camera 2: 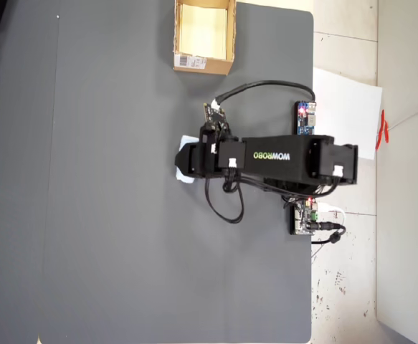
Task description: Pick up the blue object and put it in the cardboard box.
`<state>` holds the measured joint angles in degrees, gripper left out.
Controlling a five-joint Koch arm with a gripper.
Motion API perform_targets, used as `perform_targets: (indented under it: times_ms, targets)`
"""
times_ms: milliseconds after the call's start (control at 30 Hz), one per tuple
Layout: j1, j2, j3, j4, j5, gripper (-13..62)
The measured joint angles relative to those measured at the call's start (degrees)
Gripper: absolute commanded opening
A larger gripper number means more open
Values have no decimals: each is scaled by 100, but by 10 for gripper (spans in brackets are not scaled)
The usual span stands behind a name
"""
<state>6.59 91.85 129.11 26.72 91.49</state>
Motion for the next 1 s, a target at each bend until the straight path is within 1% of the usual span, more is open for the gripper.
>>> perform_targets:
  times_ms: [233, 500, 700, 833, 933, 1000]
  targets:
    - [167, 422, 527, -826, 387, 200]
    - [598, 1635, 1837, -2232, 606, 200]
    - [756, 2549, 2426, -2689, 606, 200]
    - [888, 3006, 2461, -2795, 492, 200]
    - [1099, 3138, 2470, -2892, 255, 200]
    - [1600, 3146, 2197, -2953, -229, 200]
